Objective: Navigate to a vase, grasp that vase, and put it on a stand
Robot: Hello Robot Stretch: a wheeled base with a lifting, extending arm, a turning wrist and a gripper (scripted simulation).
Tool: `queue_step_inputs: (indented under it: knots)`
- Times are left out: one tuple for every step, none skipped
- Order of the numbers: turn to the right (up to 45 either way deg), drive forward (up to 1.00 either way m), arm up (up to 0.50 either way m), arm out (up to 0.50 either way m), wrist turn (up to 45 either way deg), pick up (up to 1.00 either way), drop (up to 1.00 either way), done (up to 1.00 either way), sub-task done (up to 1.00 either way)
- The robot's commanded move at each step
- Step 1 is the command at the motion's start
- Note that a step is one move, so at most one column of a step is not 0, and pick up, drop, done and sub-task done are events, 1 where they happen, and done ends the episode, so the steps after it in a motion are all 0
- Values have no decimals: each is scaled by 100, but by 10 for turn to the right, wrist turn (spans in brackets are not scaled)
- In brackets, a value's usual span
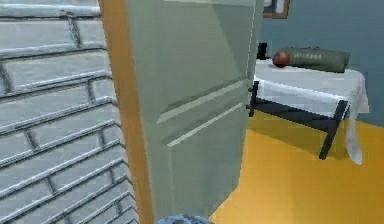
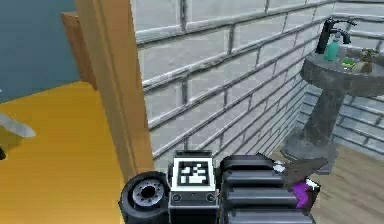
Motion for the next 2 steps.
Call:
queue_step_inputs:
  knots:
    - [0,25,0,0,0,0,0,0,0]
    - [360,0,0,0,0,0,0,0,0]
